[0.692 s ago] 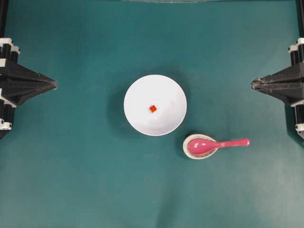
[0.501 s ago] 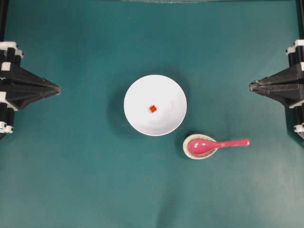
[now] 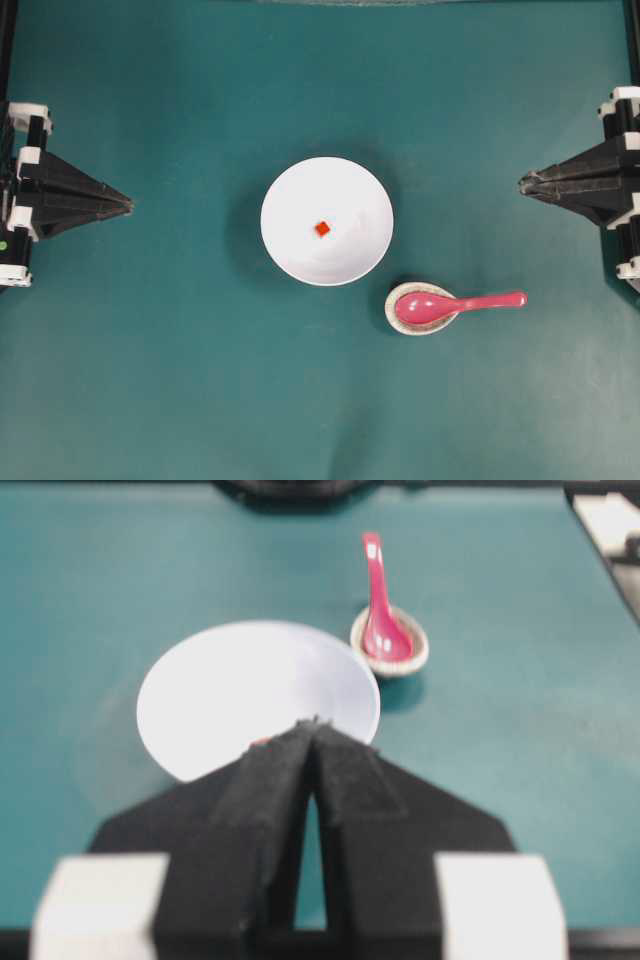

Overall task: Grip the spoon and scoop the red block from the bowl with right arm.
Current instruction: 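Move the right gripper toward the pink spoon handle, then close the right gripper on the pink spoon handle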

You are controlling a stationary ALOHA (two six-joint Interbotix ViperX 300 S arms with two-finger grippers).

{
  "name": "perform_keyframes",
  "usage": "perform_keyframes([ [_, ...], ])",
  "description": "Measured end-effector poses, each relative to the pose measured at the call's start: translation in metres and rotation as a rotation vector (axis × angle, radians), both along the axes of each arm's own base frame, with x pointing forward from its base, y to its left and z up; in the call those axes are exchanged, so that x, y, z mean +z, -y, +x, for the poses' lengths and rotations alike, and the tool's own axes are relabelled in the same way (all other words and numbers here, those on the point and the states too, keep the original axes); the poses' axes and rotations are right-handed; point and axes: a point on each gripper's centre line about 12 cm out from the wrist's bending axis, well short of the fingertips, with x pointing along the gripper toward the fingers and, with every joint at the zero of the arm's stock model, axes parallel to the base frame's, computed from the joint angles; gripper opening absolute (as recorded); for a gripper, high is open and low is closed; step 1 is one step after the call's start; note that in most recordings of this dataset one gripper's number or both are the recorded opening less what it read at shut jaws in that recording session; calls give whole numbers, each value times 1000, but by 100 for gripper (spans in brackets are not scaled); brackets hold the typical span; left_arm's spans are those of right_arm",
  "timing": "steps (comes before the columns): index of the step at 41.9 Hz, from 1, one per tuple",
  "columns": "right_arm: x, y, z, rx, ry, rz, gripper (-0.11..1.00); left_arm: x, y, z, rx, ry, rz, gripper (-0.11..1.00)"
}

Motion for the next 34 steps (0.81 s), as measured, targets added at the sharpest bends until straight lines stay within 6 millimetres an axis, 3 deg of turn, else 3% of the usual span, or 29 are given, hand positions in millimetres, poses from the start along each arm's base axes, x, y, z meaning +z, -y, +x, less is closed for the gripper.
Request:
perform_keyframes([
  [9, 1, 0, 2, -1, -35, 18, 39, -3, -1, -1, 4, -24, 5, 1],
  [14, -3, 0, 4, -4, -68, 41, 50, -3, -4, -1, 21, -26, 5, 1],
  [27, -14, -1, 11, -2, -120, 48, 50, -4, -7, -1, 37, -32, -1, 1],
  [34, -32, -11, 18, 41, -181, 47, 50, -4, -7, -1, 38, -34, -3, 1],
])
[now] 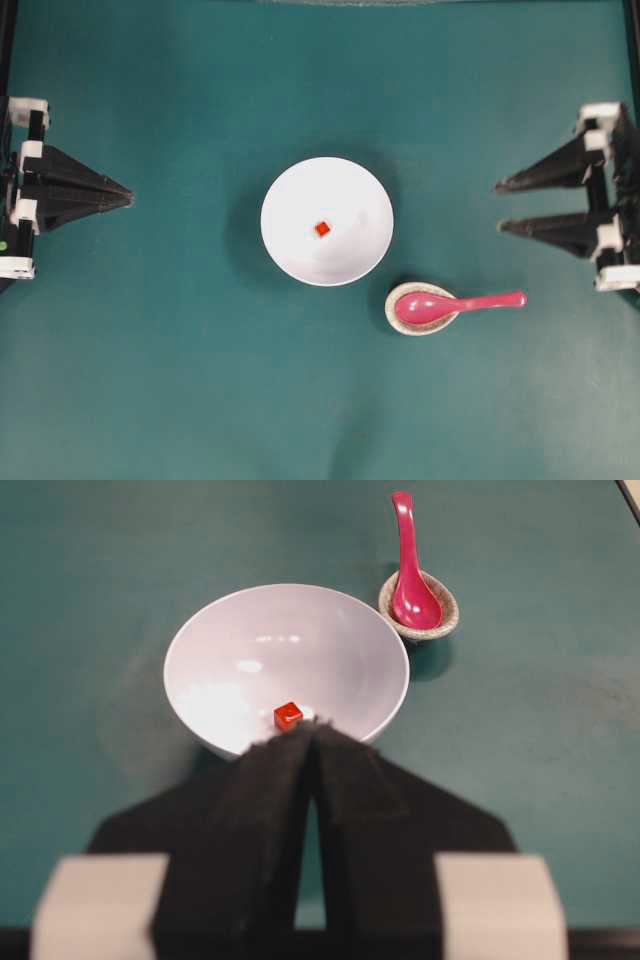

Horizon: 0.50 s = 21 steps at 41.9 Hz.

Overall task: Grip the spoon and scoop the red block from the bowl with right arm.
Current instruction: 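Close the right gripper on the pink spoon handle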

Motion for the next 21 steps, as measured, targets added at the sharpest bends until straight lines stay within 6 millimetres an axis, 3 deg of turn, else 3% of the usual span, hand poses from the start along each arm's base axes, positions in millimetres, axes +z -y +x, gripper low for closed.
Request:
perform_keyframes([
  [21, -71, -33, 3, 67, -99, 105, 50, -2, 0, 0, 0, -12, 6, 1],
])
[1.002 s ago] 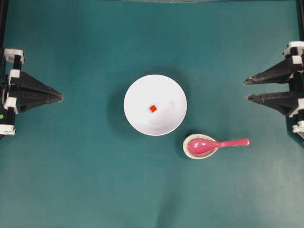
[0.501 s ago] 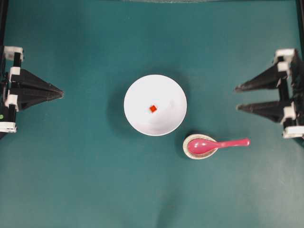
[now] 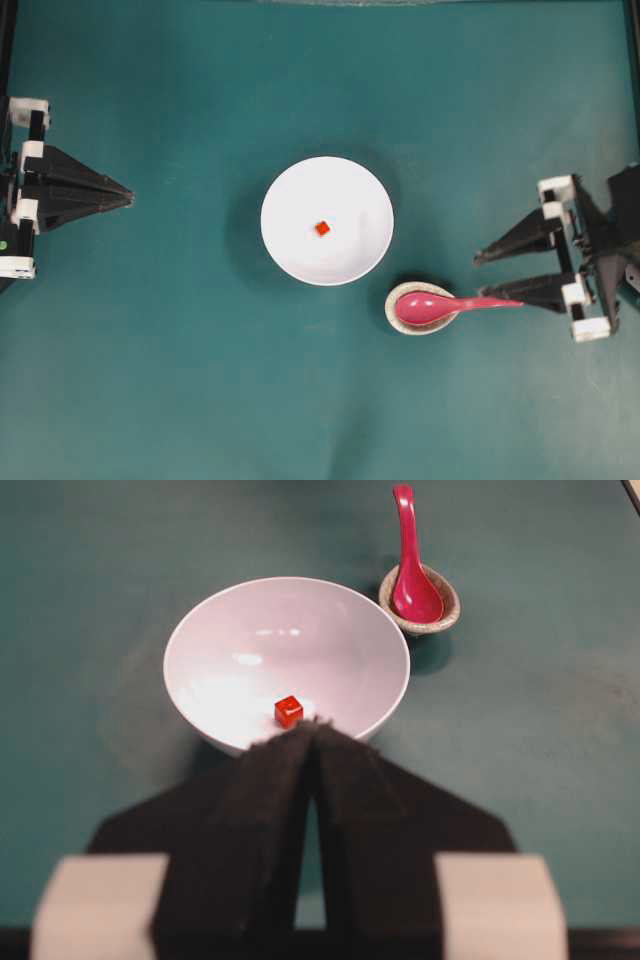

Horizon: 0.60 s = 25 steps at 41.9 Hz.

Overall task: Grip the spoon and scoop the red block from the bowl with right arm.
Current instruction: 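Close the right gripper on the pink spoon handle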

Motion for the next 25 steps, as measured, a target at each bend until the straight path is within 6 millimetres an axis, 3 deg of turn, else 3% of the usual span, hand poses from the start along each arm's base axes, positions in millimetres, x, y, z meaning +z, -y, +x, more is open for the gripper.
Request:
perform_keyframes([
  [14, -46, -4, -6, -26, -106, -3, 50, -2, 0, -1, 0, -20, 1, 1],
  [25, -69, -6, -16, -22, -170, -31, 50, -3, 0, -1, -3, -31, 6, 1],
])
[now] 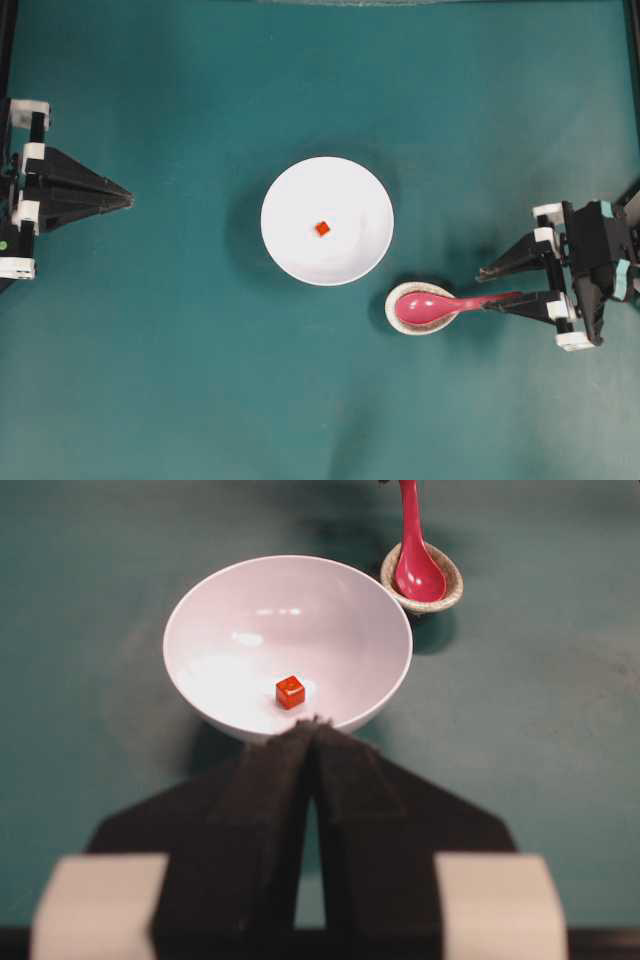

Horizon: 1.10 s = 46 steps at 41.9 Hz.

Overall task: Grip the spoon and scoop the red block from the bowl with right arm.
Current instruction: 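Close the right gripper on the pink spoon handle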

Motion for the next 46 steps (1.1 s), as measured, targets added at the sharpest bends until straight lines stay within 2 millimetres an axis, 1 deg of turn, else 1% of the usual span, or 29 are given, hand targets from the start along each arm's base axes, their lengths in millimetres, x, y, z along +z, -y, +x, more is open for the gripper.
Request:
perform_keyframes([
  [6, -7, -1, -5, 13, -23, -12, 50, -1, 0, -1, 2, -12, 0, 1],
  [18, -15, -5, -7, 34, -50, -30, 50, -3, 0, -1, 0, -26, -2, 1],
  [29, -26, -8, -3, 41, -87, -51, 50, -3, 0, -1, 0, -26, -2, 1],
  [35, -26, -10, 2, 40, -76, -57, 50, -3, 0, -1, 2, -29, 0, 1],
  [46, -27, -10, 3, 39, -77, -57, 50, -5, 0, -2, 2, -41, -2, 1],
])
